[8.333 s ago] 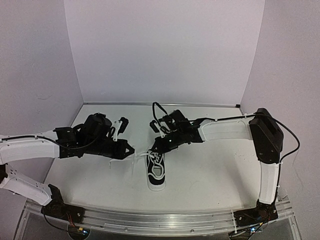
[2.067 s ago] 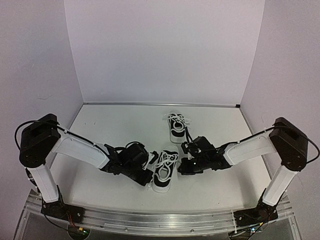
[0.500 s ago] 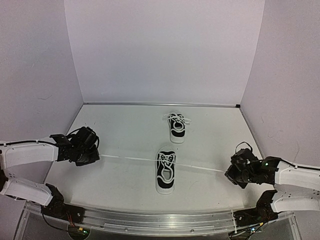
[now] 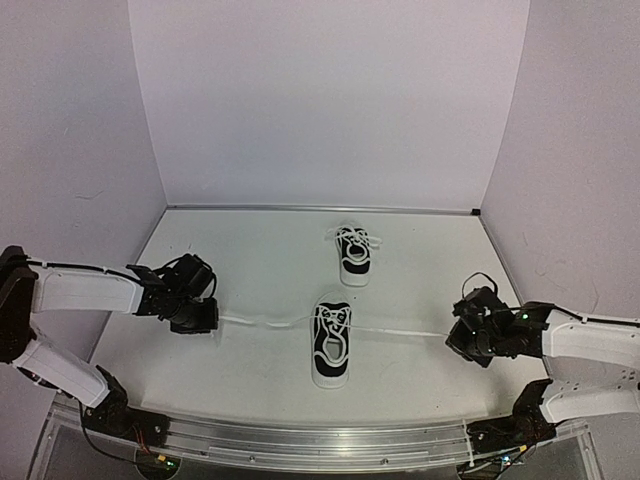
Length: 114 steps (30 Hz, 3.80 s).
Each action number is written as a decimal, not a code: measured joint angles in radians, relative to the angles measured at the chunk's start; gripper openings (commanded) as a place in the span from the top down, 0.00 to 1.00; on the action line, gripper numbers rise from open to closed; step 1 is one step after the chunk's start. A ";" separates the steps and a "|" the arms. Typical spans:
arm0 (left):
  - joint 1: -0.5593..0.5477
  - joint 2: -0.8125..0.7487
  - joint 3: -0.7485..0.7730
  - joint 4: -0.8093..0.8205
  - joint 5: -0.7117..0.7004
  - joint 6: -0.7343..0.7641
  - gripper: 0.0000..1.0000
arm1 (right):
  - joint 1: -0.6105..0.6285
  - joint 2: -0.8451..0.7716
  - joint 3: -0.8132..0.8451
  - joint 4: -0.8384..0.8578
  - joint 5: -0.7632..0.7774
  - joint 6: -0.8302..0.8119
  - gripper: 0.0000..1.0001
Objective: Tie the shoes
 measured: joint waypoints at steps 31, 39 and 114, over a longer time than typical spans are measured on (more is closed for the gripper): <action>-0.060 0.027 0.296 0.054 0.185 0.460 0.01 | -0.001 -0.071 0.216 0.220 -0.212 -0.519 0.02; -0.057 0.025 0.367 0.128 0.354 0.640 0.01 | -0.002 -0.015 0.255 0.280 -0.309 -0.637 0.02; -0.205 0.371 0.294 0.607 0.667 0.990 1.00 | -0.003 0.366 0.361 0.492 -0.663 -0.715 0.43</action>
